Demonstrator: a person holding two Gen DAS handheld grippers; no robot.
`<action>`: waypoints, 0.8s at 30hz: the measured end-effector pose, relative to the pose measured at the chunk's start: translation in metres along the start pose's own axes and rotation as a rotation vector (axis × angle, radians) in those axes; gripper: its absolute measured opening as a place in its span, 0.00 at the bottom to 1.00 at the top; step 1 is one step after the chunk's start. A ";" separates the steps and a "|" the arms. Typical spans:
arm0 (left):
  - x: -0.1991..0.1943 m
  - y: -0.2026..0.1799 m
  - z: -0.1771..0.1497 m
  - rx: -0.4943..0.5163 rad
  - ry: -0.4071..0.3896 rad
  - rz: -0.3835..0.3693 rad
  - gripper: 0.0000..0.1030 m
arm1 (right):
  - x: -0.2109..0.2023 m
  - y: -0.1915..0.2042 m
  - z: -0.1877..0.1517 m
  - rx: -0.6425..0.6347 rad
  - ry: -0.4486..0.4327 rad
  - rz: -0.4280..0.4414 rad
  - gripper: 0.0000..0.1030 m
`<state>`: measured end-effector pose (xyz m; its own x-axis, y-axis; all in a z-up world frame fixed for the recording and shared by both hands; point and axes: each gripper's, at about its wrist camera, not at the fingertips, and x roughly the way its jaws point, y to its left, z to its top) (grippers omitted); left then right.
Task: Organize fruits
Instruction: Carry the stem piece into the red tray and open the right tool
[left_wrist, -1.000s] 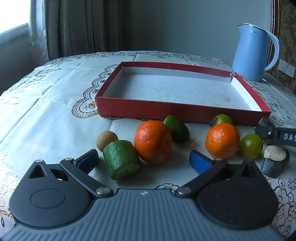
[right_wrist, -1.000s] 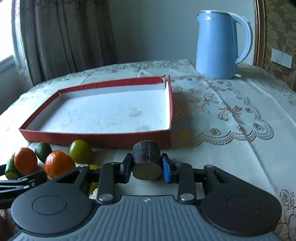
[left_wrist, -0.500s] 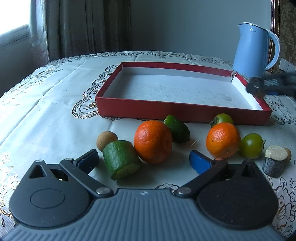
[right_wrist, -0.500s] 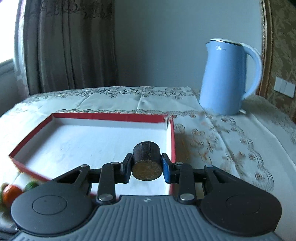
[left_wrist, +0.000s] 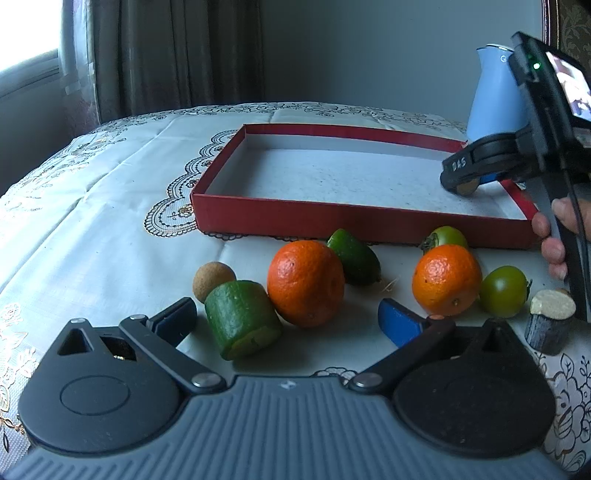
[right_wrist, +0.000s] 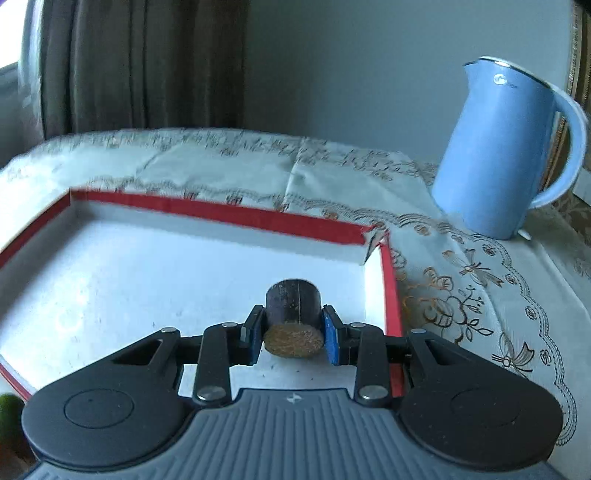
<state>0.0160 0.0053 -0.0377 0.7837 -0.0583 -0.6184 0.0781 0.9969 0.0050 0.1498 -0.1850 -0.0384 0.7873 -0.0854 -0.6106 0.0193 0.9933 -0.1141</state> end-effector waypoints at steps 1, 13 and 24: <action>0.000 0.000 0.000 0.000 0.000 0.001 1.00 | 0.000 -0.002 0.001 0.012 -0.003 0.008 0.32; 0.000 -0.001 -0.001 0.001 -0.001 0.001 1.00 | -0.001 -0.005 0.002 0.039 -0.010 0.068 0.50; 0.000 -0.001 -0.001 0.001 -0.001 0.001 1.00 | -0.010 -0.011 0.000 0.071 -0.046 0.072 0.70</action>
<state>0.0152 0.0049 -0.0381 0.7843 -0.0575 -0.6177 0.0779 0.9969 0.0061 0.1418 -0.1950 -0.0312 0.8158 -0.0119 -0.5782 0.0045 0.9999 -0.0143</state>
